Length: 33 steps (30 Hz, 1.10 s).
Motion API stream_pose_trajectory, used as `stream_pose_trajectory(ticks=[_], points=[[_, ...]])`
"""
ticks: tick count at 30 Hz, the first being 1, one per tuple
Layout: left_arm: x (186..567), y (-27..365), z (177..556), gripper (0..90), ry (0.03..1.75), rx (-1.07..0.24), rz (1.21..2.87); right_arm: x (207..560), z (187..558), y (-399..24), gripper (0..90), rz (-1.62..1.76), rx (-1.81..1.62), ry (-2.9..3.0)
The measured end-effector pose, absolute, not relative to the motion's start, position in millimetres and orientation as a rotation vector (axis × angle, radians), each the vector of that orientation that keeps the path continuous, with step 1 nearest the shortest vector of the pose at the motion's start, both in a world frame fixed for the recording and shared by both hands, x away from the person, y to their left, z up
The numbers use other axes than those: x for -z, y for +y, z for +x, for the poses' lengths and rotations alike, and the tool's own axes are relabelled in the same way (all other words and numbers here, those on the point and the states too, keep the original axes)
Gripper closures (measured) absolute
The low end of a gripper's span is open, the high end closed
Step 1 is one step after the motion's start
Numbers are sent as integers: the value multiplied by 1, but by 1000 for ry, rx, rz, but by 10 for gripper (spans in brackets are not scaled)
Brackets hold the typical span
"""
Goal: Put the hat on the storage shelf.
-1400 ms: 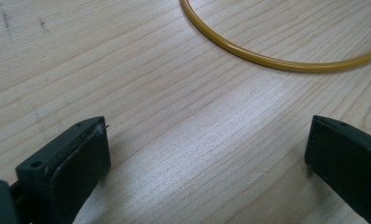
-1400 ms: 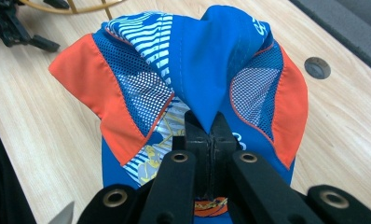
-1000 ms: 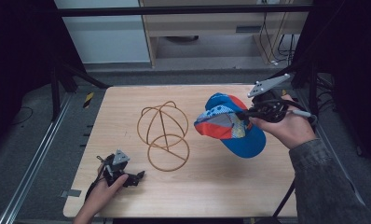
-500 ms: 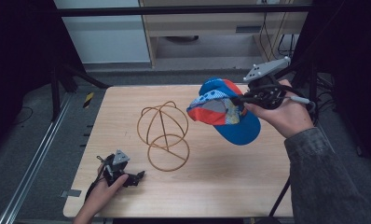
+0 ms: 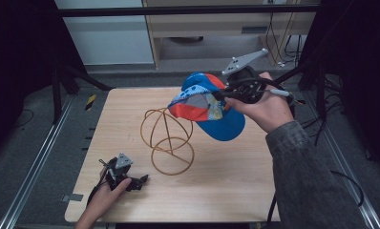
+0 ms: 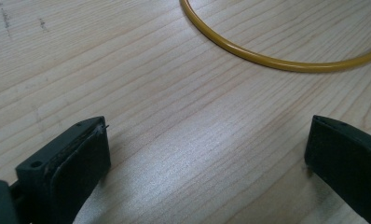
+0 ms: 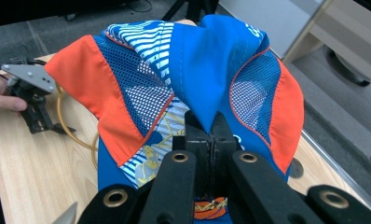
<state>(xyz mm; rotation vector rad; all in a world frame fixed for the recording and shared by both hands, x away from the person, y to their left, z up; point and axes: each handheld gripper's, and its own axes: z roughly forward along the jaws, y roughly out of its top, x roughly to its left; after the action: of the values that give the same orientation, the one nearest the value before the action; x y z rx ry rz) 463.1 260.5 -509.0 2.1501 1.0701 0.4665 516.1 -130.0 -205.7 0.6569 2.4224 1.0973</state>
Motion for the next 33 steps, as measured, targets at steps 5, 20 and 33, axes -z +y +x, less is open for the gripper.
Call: stream_pose_trajectory(ticks=[5,20,33], points=[[509,261,463,0,1068,-467,2152,201,520,-111,899,617,-1104,2431],[509,261,463,0,1069,-469,2152,190,533,-60,899,539,-1101,2455],[509,260,463,0,1070,-469,2148,177,532,-46,899,507,-1119,2452]])
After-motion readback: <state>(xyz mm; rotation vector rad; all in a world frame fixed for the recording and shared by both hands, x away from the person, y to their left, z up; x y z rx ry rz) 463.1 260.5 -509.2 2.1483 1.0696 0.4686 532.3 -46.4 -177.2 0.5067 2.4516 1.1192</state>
